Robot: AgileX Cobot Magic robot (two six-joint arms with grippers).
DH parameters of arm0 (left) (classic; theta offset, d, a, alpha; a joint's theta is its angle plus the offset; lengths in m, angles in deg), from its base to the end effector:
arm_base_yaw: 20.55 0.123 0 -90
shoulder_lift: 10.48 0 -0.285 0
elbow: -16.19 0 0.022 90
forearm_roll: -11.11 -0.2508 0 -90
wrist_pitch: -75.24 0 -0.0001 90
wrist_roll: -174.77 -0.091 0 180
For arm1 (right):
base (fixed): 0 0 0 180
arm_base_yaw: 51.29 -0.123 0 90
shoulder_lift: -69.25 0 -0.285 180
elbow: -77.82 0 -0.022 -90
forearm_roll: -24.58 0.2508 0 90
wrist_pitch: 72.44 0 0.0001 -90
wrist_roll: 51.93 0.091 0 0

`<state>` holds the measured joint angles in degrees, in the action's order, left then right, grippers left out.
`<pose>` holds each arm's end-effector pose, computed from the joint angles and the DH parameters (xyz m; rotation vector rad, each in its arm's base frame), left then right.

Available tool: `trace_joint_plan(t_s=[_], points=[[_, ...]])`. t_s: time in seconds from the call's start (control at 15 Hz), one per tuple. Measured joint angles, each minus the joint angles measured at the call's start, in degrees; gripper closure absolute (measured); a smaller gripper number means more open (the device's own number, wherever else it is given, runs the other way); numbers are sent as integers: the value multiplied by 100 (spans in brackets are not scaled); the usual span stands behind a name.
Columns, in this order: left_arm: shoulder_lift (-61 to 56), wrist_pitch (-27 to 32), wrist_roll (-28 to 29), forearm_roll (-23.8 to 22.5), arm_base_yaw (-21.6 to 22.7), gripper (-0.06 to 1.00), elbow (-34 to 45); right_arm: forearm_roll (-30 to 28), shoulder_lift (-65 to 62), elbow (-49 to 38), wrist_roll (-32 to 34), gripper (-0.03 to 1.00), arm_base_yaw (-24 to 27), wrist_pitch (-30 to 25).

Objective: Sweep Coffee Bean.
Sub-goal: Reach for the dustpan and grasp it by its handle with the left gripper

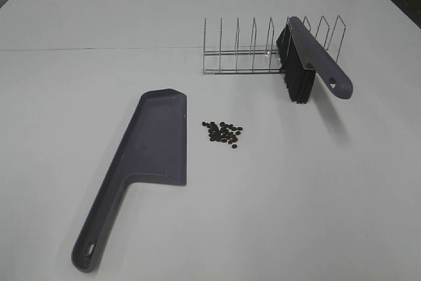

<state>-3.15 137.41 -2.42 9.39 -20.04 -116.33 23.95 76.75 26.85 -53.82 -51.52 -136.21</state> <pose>-0.0094 0.0023 0.2805 -0.0614 2.0404 0.0107 -0.0034 -0.0009 0.2615 -0.0389 2.1332 -0.0304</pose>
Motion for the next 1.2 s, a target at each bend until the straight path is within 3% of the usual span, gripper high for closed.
trace_joint_plan(t_s=[1.2], points=[[0,0,0,0,0,-5,0,17,0,0,0,41,0,0]])
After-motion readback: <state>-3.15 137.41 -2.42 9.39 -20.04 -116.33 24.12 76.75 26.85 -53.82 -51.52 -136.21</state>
